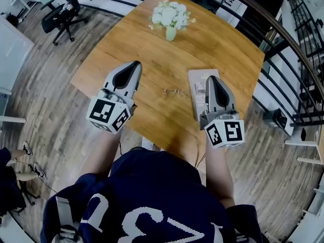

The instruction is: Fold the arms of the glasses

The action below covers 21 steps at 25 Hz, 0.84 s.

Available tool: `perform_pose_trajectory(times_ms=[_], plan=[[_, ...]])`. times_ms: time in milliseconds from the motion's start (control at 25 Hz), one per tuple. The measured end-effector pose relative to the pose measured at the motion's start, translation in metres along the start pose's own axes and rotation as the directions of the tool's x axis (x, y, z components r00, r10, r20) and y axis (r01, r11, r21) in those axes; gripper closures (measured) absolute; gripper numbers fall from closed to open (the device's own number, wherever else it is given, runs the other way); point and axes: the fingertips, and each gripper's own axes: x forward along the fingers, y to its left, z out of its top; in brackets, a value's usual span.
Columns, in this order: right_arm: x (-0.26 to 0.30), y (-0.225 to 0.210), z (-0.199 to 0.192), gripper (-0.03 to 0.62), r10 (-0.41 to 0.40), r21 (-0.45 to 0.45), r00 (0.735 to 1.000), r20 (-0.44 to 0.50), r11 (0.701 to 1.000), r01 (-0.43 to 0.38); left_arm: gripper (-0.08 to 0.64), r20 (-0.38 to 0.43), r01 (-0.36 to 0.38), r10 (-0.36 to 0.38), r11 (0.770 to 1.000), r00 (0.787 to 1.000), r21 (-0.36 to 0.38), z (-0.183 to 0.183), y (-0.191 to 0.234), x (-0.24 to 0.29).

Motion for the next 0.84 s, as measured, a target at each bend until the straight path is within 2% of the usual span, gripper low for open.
perform_pose_trajectory(times_ms=[200, 280, 560, 840], plan=[[-0.005, 0.01, 0.036, 0.569, 0.0, -0.164, 0.999, 0.047, 0.987, 0.008, 0.534, 0.028, -0.011, 0.011, 1.0, 1.0, 0.015, 0.013, -0.001, -0.005], [-0.007, 0.012, 0.048, 0.569, -0.001, -0.197, 0.998, 0.068, 0.98, 0.014, 0.534, 0.038, -0.016, 0.016, 1.0, 0.999, 0.017, 0.016, 0.0, -0.006], [-0.015, 0.016, 0.065, 0.569, -0.002, -0.188, 0.994, 0.108, 0.982, 0.022, 0.534, 0.061, -0.017, 0.015, 0.999, 0.998, 0.029, 0.024, -0.007, -0.009], [-0.02, 0.006, 0.069, 0.568, -0.049, -0.155, 0.988, 0.144, 0.985, 0.072, 0.534, 0.06, -0.017, 0.014, 0.999, 0.998, 0.041, 0.025, -0.012, -0.002]])
